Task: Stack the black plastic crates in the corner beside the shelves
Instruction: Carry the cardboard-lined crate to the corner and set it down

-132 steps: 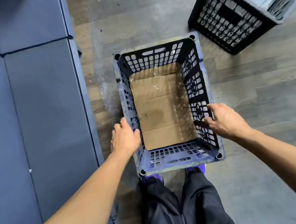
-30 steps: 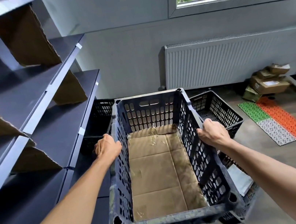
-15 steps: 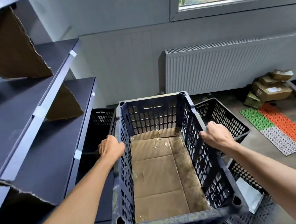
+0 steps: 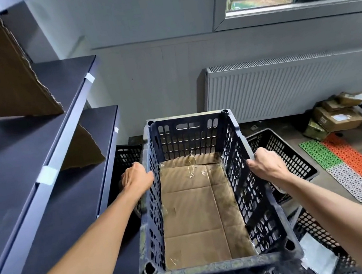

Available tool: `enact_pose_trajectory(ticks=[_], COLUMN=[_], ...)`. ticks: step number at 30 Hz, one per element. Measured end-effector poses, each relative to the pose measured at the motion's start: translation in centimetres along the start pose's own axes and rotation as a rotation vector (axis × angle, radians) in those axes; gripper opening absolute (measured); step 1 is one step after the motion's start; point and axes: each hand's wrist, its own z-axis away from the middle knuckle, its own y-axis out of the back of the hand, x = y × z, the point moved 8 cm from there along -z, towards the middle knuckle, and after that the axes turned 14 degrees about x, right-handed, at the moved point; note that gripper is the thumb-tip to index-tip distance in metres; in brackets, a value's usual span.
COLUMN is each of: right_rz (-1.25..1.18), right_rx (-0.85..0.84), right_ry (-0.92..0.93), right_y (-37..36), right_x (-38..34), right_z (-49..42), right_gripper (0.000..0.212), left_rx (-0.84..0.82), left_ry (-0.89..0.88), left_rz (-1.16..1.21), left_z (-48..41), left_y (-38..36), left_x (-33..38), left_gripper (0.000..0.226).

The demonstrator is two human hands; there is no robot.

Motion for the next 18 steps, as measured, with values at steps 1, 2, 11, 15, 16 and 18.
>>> enact_pose_trajectory(ticks=[1, 2, 11, 15, 16, 18], right_rz=[0.002, -0.001, -0.012, -0.031, -0.038, -0.040], right_rx=[-0.003, -0.001, -0.077, -0.115, -0.112, -0.102], right_ry=[0.011, 0.013, 0.002, 0.032, 0.039, 0.043], right_y=[-0.1, -0.3, -3.6, -4.3, -4.2, -3.9], right_x=[-0.5, -0.7, -1.3, -1.7, -1.9, -2.1], right_z=[-0.8, -1.8, -11.3, -17.1, -18.5, -21.0], right_gripper=[0.026, 0.027, 0.028, 0.030, 0.029, 0.029], left_rx=[-0.002, 0.001, -0.002, -0.013, -0.005, 0.009], left_ry=[-0.004, -0.002, 0.073, 0.116, 0.121, 0.131], left_rz=[-0.002, -0.003, -0.020, -0.024, -0.024, -0.038], left_z=[-0.7, -1.3, -7.7, -11.3, -12.2, -13.7], left_y=[0.0, 0.0, -2.4, -3.2, -3.3, -3.6], left_x=[0.2, 0.4, 3.3, 6.2, 6.9, 8.0], left_gripper=[0.029, 0.029, 0.024, 0.019, 0.019, 0.019])
